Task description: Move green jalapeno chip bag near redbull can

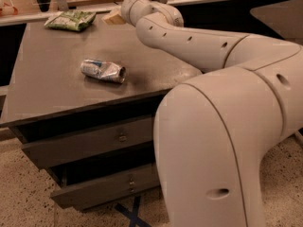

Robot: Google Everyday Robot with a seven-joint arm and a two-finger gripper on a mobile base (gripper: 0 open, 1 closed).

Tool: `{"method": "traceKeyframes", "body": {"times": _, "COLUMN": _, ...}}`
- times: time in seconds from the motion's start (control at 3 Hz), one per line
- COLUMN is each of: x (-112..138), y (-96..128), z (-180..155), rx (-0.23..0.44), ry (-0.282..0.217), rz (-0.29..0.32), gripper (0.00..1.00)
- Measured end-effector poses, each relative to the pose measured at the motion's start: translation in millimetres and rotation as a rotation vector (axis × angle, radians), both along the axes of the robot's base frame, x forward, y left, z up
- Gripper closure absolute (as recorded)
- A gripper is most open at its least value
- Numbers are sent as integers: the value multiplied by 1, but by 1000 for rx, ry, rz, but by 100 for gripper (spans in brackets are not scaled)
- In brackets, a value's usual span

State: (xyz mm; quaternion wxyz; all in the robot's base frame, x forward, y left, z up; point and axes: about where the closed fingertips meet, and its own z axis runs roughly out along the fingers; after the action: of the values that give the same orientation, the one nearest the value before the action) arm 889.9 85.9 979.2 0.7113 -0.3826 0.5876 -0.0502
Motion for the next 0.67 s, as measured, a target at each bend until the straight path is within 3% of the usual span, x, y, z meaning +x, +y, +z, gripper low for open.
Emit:
{"method": "traceKeyframes", "body": {"times": 0.33, "x": 11, "y": -56, "z": 4, "rx": -29, "ry": 0, "rz": -61, "gripper": 0}}
{"method": "traceKeyframes", "body": {"times": 0.67, "x": 1, "y": -107, "z": -13, "rx": -92, "ry": 51, "rz": -95, "gripper": 0}}
